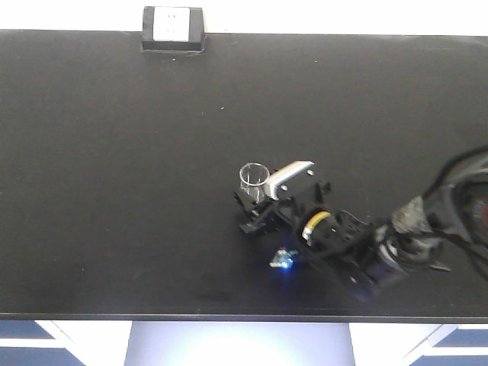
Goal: Grab beaker and place in storage area
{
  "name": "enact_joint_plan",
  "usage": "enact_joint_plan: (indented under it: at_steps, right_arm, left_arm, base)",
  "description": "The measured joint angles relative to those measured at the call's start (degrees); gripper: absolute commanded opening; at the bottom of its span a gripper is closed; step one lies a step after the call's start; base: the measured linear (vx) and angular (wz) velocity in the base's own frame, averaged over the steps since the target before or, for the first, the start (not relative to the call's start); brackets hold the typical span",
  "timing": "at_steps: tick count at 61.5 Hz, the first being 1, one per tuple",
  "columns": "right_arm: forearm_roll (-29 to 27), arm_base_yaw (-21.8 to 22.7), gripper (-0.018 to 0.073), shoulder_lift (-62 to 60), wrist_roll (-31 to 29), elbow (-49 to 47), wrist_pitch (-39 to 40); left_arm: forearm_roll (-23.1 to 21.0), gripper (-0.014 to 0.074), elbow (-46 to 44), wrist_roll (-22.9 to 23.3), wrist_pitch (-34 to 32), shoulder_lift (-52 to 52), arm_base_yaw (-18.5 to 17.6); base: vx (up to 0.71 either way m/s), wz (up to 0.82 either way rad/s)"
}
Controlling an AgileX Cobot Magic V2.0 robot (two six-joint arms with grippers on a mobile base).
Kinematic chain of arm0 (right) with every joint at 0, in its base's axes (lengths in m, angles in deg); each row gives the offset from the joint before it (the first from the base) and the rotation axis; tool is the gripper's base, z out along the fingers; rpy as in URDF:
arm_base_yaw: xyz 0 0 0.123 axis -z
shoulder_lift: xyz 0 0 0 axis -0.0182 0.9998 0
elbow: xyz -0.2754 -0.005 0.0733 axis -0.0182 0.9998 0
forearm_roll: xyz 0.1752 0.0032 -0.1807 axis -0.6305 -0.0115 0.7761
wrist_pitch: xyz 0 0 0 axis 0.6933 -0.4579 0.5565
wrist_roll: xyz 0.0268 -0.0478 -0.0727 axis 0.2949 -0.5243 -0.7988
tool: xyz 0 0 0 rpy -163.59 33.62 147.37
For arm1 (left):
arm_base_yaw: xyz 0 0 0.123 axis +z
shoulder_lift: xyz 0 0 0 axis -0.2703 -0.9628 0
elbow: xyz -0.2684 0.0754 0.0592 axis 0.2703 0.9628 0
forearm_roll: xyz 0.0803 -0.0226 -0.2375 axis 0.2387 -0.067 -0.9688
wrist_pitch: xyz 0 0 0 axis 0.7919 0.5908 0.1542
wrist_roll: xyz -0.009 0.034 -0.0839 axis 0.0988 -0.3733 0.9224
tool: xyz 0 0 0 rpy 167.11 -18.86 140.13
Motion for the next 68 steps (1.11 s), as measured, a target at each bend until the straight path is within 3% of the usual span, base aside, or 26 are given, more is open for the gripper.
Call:
enact_joint_plan:
  at_steps: [15, 26, 53, 68]
  right_arm:
    - [-0.38, 0.00, 0.0548, -7.37, 0.00, 9.93, 1.45]
    - [-1.18, 0.00, 0.0548, -22.02, 0.00, 16.55, 0.25]
    - [-3.46, 0.00, 0.0548, -65.65, -1.53, 18.87, -39.05]
    - [-3.46, 0.00, 0.0548, -77.45, -1.69, 19.25, -43.98]
  left_arm:
    - [0.00, -0.0008, 0.00, 0.00, 0.00, 0.00, 0.00]
    - [0.00, -0.0008, 0.00, 0.00, 0.00, 0.00, 0.00]
    - [0.00, -0.0008, 0.00, 0.00, 0.00, 0.00, 0.00]
    - [0.00, -0.0008, 0.00, 0.00, 0.00, 0.00, 0.00]
  base:
    - [0.00, 0.00]
    - [0.00, 0.00]
    - [0.00, 0.00]
    - [0.00, 0.00]
